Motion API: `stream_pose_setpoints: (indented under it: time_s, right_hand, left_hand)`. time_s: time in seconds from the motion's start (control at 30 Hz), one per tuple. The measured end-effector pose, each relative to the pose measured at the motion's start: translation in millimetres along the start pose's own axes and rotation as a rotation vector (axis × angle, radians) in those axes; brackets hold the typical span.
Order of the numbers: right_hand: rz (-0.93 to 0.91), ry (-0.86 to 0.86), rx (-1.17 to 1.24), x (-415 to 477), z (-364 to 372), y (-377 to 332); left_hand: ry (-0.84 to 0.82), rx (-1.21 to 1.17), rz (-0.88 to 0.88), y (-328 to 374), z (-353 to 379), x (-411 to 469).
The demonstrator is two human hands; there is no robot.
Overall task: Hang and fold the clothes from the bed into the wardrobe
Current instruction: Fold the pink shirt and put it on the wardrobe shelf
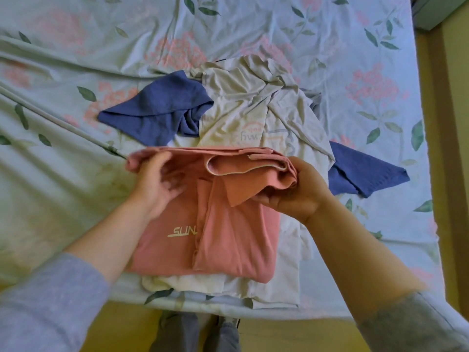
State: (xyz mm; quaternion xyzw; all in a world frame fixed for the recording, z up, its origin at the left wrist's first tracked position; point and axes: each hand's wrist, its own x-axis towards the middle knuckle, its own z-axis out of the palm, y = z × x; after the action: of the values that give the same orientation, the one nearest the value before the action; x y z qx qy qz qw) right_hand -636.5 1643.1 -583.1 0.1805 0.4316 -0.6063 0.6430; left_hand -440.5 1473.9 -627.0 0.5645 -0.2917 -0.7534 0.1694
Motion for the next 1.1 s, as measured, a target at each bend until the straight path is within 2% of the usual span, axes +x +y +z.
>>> stream_pose_setpoints:
  time_s: [0.07,0.1,0.17,0.23,0.3,0.37,0.5,0.57,0.63,0.73,0.77,0.83,0.9,0.93,1.0,1.1]
  right_hand:
    - [-0.021,-0.084,0.065,1,0,3]
    - [-0.019,-0.113,0.092,2,1,6]
    - [-0.022,-0.111,0.118,0,5,11]
    - [-0.028,-0.067,0.112,-3,6,16]
    - [-0.013,-0.043,0.074,-10,2,20]
    - [0.039,0.004,-0.089,-20,-6,25]
    - [0.113,0.219,-0.763,-35,-25,43]
    - [0.085,0.306,-0.960,-35,-26,55]
    - [0.042,0.376,-1.054,-32,-25,64]
    - [-0.012,0.383,-0.940,-27,-30,71]
    - [-0.028,0.373,-0.831,-26,-32,74]
    - [-0.041,0.350,-0.639,-24,-32,78]
    - [-0.037,0.337,-0.595,-22,-31,82]
    - [-0.038,0.344,-0.599,-22,-30,83]
    - [-0.049,0.344,-0.616,-22,-32,84]
    - [-0.077,0.315,-0.610,-23,-34,82]
  left_hand:
    - [0.011,-0.308,-0.184,17,-10,7]
    - [0.021,-0.381,-0.262,23,-12,9]
    - [0.027,-0.307,-0.353,24,-9,13]
    - [0.027,-0.132,-0.370,19,-5,19]
    - [0.014,-0.056,-0.360,15,-5,25]
    - [-0.002,0.004,-0.364,16,-4,26]
    - [-0.010,0.224,-0.323,14,7,20]
    - [0.017,0.327,-0.289,11,14,16]
    - [0.050,0.387,-0.265,9,17,14]
    - [0.139,0.450,-0.177,4,22,17]
    - [0.210,0.573,-0.113,0,24,20]
    - [0.325,0.965,0.048,-8,29,21]
    - [0.239,1.341,0.254,-12,40,21]
    - [0.155,1.447,0.270,-13,45,22]
    - [0.099,1.593,0.115,-13,51,29]
    - [0.196,1.653,-0.142,-11,49,38]
